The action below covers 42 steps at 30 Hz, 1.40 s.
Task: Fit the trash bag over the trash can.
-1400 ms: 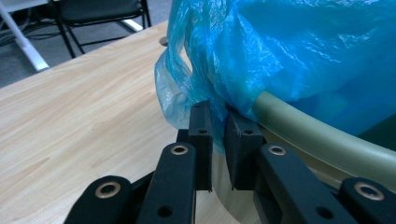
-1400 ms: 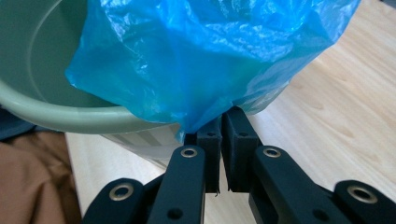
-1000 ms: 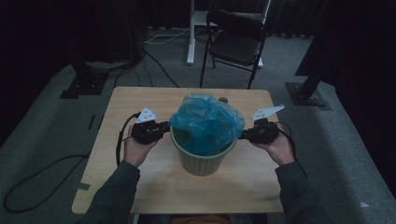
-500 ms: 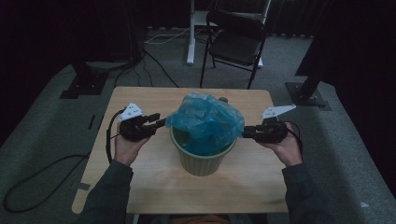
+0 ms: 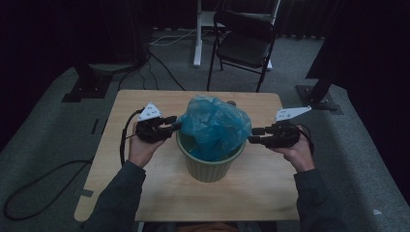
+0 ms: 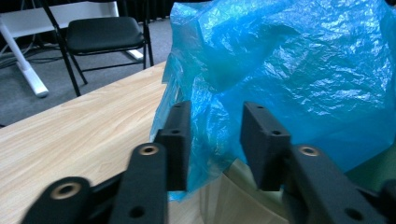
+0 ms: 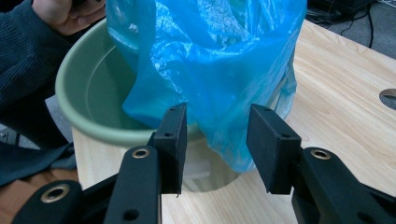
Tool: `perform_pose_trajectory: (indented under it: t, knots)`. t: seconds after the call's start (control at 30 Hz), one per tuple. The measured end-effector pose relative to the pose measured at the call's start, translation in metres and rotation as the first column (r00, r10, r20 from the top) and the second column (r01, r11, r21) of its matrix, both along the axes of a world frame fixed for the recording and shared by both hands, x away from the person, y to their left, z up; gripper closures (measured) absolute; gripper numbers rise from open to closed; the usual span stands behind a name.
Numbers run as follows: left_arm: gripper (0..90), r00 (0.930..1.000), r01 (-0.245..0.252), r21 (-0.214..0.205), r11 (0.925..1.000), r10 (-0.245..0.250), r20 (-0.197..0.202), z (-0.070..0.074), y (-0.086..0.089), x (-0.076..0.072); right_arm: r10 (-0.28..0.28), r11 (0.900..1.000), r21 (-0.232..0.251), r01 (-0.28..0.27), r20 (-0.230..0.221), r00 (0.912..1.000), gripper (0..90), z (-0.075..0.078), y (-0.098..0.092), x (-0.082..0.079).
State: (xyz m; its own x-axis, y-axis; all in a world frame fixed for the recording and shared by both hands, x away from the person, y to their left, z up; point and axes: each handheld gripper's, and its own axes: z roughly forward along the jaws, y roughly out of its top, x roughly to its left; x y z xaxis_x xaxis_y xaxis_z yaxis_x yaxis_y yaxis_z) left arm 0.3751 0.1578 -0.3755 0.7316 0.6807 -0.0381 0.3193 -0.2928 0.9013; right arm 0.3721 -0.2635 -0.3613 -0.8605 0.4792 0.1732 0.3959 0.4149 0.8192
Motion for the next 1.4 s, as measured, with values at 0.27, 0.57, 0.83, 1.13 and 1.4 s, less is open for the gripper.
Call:
perform_pose_trajectory:
  t: [0.27,0.57,0.83,1.13,1.4]
  knots:
    - [86.4,0.9999,0.011,-0.002,0.9999,-0.011,0.006,-0.001,0.003,-0.007,0.01,0.9997,-0.02,-0.01,0.006,0.9999,85.8,-0.001,0.008,0.0]
    - [89.7,0.9999,0.003,-0.008,1.0,-0.003,0.017,-0.006,0.013,-0.02,0.023,0.9993,-0.031,-0.023,-0.011,0.9997,87.3,-0.006,0.002,-0.009]
    - [89.7,0.9999,-0.006,-0.009,0.9999,0.006,0.013,-0.008,0.019,-0.028,0.031,0.9987,-0.04,-0.032,-0.008,0.9995,89.3,-0.008,0.0,-0.014]
    - [75.1,0.9996,-0.004,-0.031,0.9995,0.005,0.028,-0.002,0.021,-0.028,-0.035,0.9989,0.031,0.035,0.014,0.9993,63.8,0.002,-0.004,-0.006]
    - [56.8,0.998,0.038,-0.062,0.9973,-0.035,0.052,0.008,0.017,-0.024,-0.07,0.9961,0.056,0.069,0.014,0.9975,59.7,0.005,-0.004,0.003]
